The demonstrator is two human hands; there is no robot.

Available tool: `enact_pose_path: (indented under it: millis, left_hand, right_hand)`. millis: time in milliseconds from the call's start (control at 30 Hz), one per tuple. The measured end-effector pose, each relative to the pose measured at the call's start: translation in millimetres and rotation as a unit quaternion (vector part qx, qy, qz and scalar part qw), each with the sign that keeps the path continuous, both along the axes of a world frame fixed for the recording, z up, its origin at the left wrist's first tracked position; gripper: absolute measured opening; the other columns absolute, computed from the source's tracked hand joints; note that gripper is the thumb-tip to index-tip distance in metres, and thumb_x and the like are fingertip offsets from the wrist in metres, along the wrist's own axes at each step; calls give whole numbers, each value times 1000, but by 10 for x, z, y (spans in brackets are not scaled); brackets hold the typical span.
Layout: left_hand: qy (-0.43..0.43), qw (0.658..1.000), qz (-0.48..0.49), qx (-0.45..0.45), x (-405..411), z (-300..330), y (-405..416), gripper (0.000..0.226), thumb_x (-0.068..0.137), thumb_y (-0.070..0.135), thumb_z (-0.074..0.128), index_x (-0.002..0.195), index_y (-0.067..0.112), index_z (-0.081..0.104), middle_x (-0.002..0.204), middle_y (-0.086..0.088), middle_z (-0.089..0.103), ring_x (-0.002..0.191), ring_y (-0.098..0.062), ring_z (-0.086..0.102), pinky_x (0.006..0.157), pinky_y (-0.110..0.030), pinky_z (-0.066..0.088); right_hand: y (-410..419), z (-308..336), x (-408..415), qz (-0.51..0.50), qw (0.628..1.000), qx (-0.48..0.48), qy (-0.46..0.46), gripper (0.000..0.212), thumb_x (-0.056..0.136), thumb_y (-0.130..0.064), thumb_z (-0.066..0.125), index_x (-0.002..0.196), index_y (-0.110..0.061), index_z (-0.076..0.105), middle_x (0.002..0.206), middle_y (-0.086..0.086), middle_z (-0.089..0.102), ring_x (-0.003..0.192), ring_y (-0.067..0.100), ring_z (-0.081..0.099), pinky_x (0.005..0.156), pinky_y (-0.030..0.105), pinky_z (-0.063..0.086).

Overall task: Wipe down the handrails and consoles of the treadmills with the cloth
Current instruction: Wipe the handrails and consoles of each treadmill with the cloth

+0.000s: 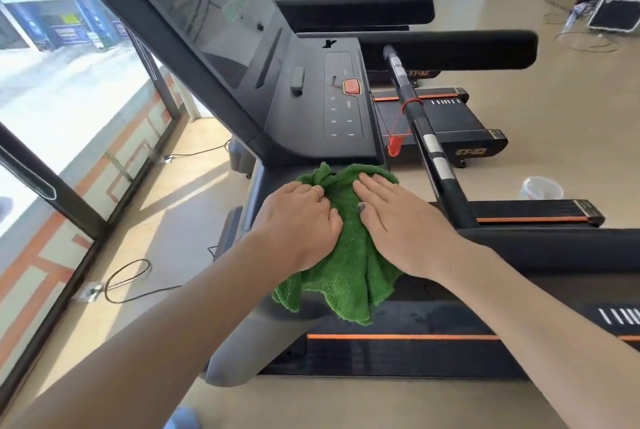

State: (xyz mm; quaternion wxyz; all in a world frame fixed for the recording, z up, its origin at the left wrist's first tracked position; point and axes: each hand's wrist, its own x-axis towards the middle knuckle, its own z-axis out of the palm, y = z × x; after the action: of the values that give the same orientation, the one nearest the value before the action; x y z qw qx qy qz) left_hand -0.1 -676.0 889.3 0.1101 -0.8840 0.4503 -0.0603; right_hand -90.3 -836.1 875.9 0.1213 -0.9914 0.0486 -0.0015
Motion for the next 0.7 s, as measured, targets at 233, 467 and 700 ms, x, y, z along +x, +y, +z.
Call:
enact_pose_path:
  millis: [233, 467, 700]
  left_hand:
    - [190, 979, -5, -79, 39, 51, -24, 45, 108, 31, 26, 146, 21, 49, 152, 9, 44, 141, -9, 35, 124, -30, 14]
    - [75, 997, 25, 3, 155, 122, -37, 56, 107, 46, 12, 155, 33, 37, 162, 18, 30, 150, 1, 19, 126, -34, 4]
    - [115, 980, 148, -65, -89, 127, 793, 57, 104, 49, -4, 159, 44, 6, 167, 19, 4, 152, 2, 0, 120, -21, -10]
  right_hand:
    - [33, -3, -199, 37, 999, -1, -12, 70, 97, -46, -6, 161, -20, 9, 169, -7, 4, 154, 7, -1, 127, 32, 4]
    - [-22, -1, -173, 41, 999, -18, -27, 91, 82, -49, -21, 162, -19, 9, 169, -4, 5, 155, 10, 1, 125, 29, 1]
    - [260, 25, -129, 109, 993, -39, -31, 79, 93, -47, -10, 161, -16, 16, 168, -1, 17, 155, 15, 10, 127, 33, 4]
